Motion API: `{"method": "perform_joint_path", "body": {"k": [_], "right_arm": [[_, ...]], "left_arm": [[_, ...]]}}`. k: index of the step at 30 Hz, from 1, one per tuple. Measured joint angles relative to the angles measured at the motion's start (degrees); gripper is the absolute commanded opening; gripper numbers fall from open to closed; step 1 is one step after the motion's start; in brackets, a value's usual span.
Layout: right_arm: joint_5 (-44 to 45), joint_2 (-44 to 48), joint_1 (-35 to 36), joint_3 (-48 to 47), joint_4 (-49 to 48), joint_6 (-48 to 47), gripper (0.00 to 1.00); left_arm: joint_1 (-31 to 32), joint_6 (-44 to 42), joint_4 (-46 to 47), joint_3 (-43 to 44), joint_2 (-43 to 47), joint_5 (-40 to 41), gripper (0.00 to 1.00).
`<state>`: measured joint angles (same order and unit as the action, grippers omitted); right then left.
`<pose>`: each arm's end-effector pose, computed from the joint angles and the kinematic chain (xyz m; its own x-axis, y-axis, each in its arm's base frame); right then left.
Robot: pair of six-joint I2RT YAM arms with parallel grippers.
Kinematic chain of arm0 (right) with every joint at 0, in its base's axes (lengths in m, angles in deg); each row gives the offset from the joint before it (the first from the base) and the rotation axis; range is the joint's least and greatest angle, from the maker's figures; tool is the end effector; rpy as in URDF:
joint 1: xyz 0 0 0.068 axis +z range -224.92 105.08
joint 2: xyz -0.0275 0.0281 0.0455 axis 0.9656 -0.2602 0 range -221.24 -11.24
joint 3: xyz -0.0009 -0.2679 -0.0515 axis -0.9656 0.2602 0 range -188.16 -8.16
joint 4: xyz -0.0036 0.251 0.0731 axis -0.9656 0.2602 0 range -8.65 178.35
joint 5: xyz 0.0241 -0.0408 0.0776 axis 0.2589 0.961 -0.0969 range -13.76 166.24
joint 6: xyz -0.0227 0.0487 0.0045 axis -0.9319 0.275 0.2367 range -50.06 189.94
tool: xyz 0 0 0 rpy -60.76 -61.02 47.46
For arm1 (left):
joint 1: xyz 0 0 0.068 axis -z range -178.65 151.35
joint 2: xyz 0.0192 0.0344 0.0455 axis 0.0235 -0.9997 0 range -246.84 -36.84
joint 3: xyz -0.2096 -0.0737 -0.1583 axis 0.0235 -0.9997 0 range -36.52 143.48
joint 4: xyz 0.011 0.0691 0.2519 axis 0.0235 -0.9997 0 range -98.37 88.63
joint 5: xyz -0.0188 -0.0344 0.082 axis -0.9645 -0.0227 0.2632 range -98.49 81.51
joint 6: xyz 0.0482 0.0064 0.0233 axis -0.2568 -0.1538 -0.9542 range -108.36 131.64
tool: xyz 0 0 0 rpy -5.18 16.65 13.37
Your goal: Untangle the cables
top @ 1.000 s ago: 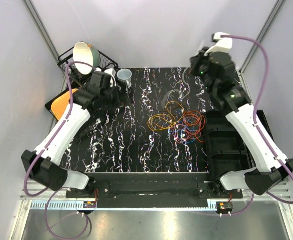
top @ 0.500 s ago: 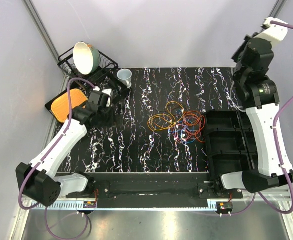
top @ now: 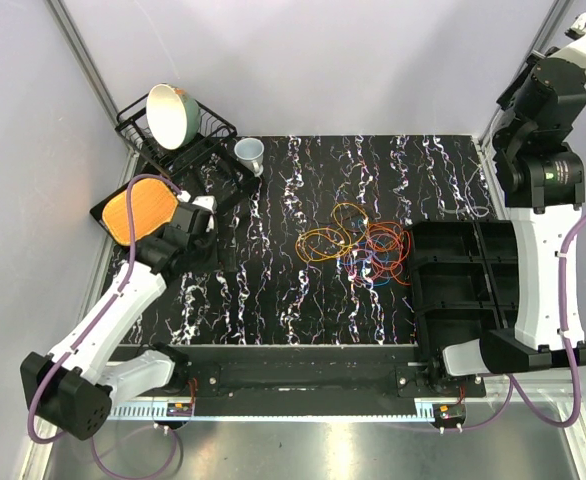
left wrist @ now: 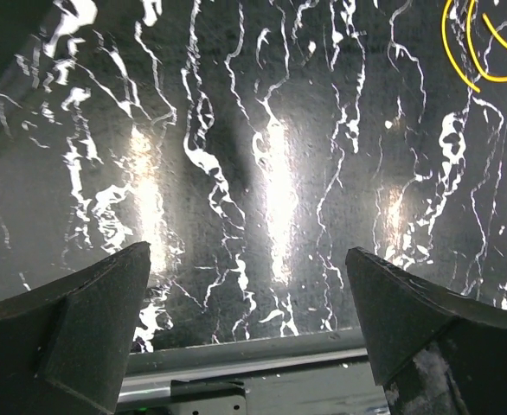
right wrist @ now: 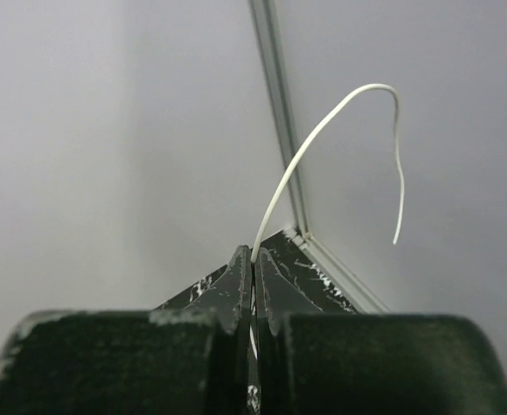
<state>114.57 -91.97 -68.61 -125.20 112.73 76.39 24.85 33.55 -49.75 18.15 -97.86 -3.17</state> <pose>0.2418 0.0045 0.5762 0.1443 0.1048 -0.9840 0.5148 0.8412 0.1651 0.1897 -0.0788 0.2877 -0.8244 -0.0466 -0.5641 0.0435 0.9884 -0.1452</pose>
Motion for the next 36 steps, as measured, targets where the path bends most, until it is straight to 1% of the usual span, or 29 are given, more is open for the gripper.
{"method": "perform_joint_path", "body": {"k": [6, 11, 18, 20, 22, 26, 28, 31, 36], "right_arm": [[-4.70, 0.37, -0.07, 0.85, 4.37, 2.93, 0.00], [-6.60, 1.51, -0.09, 4.26, 6.45, 4.94, 0.00], [-8.07, 1.53, -0.09, 4.63, 8.00, 5.86, 0.00], [-8.48, 1.16, -0.09, 3.28, 8.79, 5.86, 0.00], [-9.11, 0.09, -0.09, 0.00, 9.53, 5.81, 0.00], [-9.81, -3.63, -0.09, -11.32, 11.37, 5.75, 0.00], [-9.84, -4.26, -0.09, -14.27, 11.85, 5.70, 0.00], [-9.49, -3.72, -0.09, -14.93, 12.46, 5.55, 0.00], [-8.90, -1.97, -0.09, -10.12, 14.01, 5.55, 0.00]], "left_arm": [[2.12, 0.15, 0.00, -0.13, 2.29, 2.91, 0.99], [3.06, 0.15, 0.02, -0.15, 2.80, 4.50, 0.99], [3.30, 0.17, 0.02, -0.22, 2.80, 5.35, 0.99], [3.32, 0.17, 0.02, -0.24, 2.80, 5.51, 0.99], [3.37, 0.17, 0.02, -0.35, 2.80, 5.57, 0.99], [3.41, 0.17, 0.02, -0.44, 2.80, 5.62, 0.99], [3.41, 0.17, 0.02, -0.44, 2.80, 5.64, 0.99], [3.41, 0.17, 0.02, -0.44, 2.80, 5.66, 0.99], [3.41, 0.15, 0.02, -0.44, 2.80, 5.66, 0.99]]}}
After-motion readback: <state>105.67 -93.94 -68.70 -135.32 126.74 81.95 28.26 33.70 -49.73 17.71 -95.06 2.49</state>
